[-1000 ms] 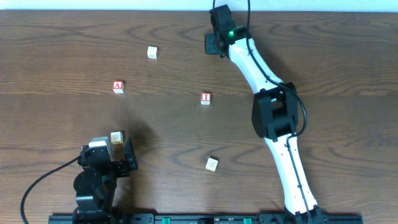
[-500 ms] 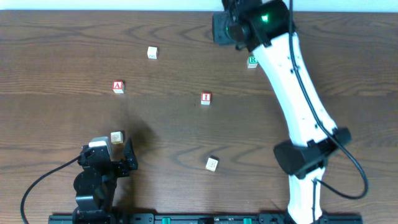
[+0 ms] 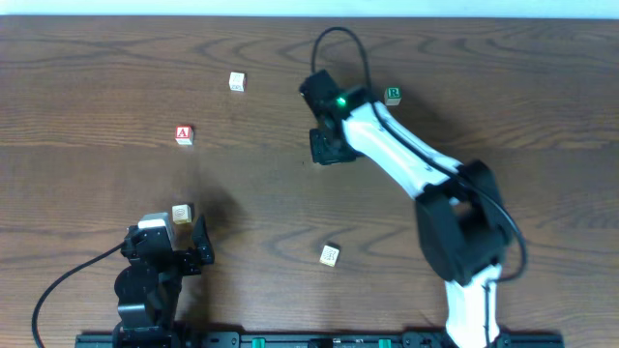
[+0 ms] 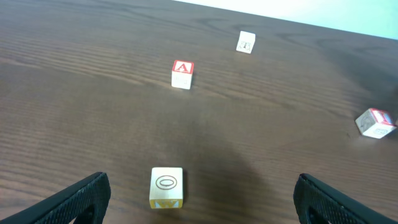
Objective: Spell out Ai2
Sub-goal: 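Carry the blue '2' block and place it right of the 'I' block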
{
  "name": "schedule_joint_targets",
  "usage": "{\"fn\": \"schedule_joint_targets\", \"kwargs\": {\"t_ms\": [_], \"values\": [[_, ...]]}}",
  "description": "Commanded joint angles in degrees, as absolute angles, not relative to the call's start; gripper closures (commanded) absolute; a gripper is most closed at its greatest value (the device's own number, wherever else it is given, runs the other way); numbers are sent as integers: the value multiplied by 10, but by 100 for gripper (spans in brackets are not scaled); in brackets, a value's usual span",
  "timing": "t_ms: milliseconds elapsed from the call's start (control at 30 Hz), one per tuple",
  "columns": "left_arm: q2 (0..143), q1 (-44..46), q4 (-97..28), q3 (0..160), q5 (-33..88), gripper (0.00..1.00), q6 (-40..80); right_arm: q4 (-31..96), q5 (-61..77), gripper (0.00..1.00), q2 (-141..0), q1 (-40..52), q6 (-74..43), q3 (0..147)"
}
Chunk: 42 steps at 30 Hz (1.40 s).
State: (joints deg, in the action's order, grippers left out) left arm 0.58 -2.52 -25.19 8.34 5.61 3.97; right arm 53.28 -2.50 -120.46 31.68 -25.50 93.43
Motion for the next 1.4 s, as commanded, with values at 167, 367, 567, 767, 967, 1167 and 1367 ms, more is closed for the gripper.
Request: {"fn": "schedule_joint_targets", "kwargs": {"t_ms": [167,367,567,767,967,1167,1367], "values": [[3,-26,-253,73,56,5,27,468,-24,99,-1152,314,-304,850],[3,-26,-253,73,56,5,27,464,-32,99,-1151,312,-300,851],[3,-26,-253,73,56,5,27,438,-67,99,-1153,304,-276,851],[3,-26,-253,73,56,5,27,408,-67,99,-1166,298,-243,851],[3,-26,-253,73,56,5,27,406,-67,99,-1185,289,-241,851],[3,-26,-253,73,56,5,27,398,-66,99,-1200,281,-235,851],[3,-26,-253,73,56,5,27,383,-55,99,-1208,281,-235,851]]}}
